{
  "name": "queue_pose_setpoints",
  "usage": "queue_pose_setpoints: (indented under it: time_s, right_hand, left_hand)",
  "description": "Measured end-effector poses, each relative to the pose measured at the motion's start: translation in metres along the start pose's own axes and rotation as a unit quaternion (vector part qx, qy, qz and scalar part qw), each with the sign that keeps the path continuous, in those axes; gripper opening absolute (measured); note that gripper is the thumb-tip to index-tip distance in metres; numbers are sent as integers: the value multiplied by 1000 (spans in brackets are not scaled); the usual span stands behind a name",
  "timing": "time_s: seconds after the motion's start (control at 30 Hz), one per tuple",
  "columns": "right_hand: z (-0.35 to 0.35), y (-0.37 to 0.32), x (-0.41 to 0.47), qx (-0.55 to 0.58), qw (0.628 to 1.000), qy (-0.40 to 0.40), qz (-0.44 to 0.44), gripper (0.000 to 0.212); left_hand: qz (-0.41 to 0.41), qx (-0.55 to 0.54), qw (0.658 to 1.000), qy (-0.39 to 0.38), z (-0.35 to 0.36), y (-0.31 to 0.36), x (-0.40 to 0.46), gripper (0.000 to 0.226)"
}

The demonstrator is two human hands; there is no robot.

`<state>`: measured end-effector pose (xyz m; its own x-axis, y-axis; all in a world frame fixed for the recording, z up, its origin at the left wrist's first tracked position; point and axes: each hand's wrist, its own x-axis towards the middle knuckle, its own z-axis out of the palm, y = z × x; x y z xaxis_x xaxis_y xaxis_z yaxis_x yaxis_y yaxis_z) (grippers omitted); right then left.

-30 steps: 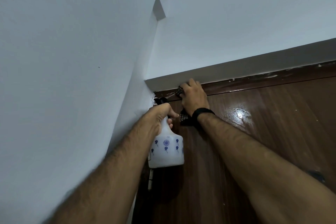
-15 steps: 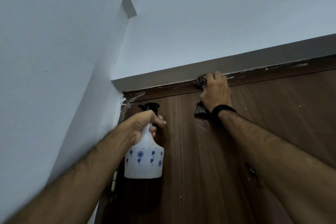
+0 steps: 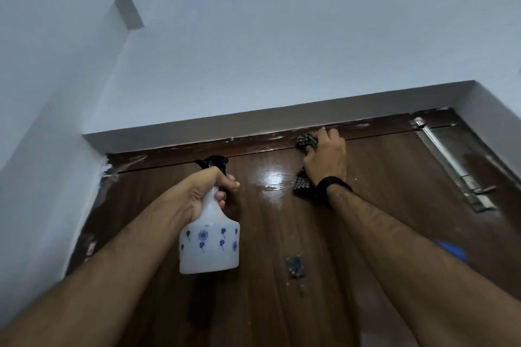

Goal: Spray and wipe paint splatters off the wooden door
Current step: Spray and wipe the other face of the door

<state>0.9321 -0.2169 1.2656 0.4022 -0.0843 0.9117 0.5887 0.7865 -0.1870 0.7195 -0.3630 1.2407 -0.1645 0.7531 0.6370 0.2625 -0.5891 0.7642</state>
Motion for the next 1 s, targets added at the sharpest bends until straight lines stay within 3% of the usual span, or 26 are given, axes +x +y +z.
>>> queue_pose_setpoints:
  time_s: [0.17,0.33,0.67,0.87,1.0]
  right_hand:
    - [-39,46,-1,-29,993,-64,-95,26]
    - [-60,75,-25,-37,999,-2,-20,25]
    - [-70,86,-94,-3,973,-79,-218,29]
    - [-60,72,-65,13,985,-83,-149,26]
    - [-69,81,-57,8,985,-87,-151,27]
  left_hand:
    - [-3,-17,999,-43,54,-2,9,15]
    - [-12,-21,997,-76,106,-16,6,15]
    - [-12,-16,999,-51,128,-31,-11,17]
    - [-14,-20,998,-58,151,-25,-19,17]
    - [-30,-16,997,-73,179,-27,-24,17]
